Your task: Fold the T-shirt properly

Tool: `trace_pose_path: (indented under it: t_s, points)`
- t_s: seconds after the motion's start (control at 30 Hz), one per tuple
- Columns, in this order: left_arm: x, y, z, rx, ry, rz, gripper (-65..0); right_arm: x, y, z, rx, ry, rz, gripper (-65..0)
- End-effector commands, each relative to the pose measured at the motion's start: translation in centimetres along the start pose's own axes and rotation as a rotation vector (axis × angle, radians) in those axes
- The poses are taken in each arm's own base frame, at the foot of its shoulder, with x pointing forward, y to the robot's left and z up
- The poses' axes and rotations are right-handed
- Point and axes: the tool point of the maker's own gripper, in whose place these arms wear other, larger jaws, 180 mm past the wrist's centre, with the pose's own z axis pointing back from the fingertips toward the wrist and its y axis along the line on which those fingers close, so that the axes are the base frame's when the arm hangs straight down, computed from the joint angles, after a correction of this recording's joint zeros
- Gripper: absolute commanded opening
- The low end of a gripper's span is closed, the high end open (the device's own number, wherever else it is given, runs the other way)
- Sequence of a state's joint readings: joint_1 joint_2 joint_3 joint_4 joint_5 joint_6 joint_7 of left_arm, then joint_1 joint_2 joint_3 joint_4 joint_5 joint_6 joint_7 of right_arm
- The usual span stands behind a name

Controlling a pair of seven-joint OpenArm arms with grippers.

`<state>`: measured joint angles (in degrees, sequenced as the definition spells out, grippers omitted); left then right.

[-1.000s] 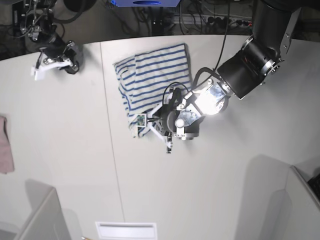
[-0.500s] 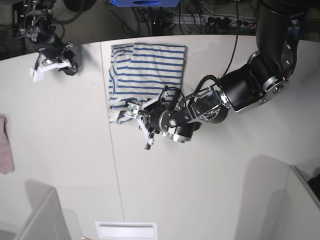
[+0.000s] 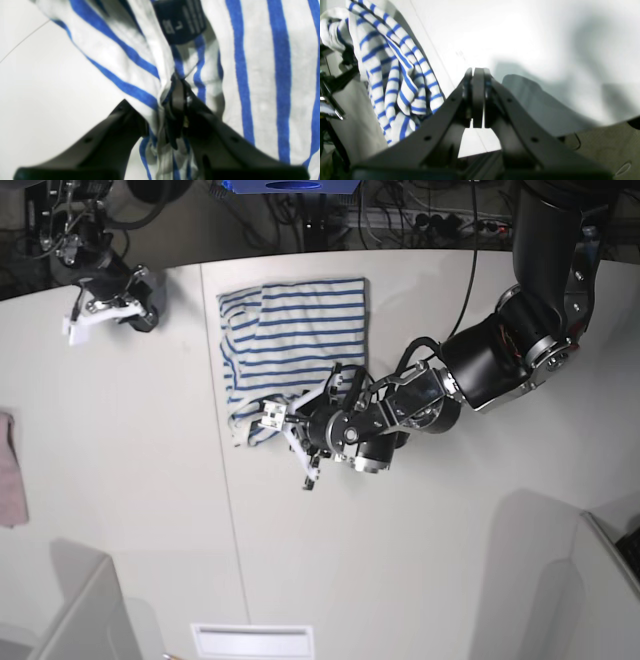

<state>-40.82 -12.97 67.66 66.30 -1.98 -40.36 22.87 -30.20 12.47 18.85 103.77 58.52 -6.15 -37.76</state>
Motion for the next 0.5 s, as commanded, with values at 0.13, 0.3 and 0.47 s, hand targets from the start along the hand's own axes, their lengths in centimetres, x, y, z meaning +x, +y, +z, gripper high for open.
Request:
trace_pose_path:
  t_s: [0.13,0.3,0.47]
  points:
    - [1.8,2.8,0.9,0.054,-0.028,-0.028,-65.0,0.9,0.2,0.2,0.009,-0.024,0.023,-65.0]
    - [3.2,4.4,1.5,0.079,-0.048,-0.048,-32.6,0.4,-0.1,0.0,-0.03,-0.029,0.059,-65.0]
    - [3.9,6.3,2.6,0.125,-0.072,-0.033,-17.1,-0.6,0.5,-0.4,-0.015,0.0,0.068,-65.0]
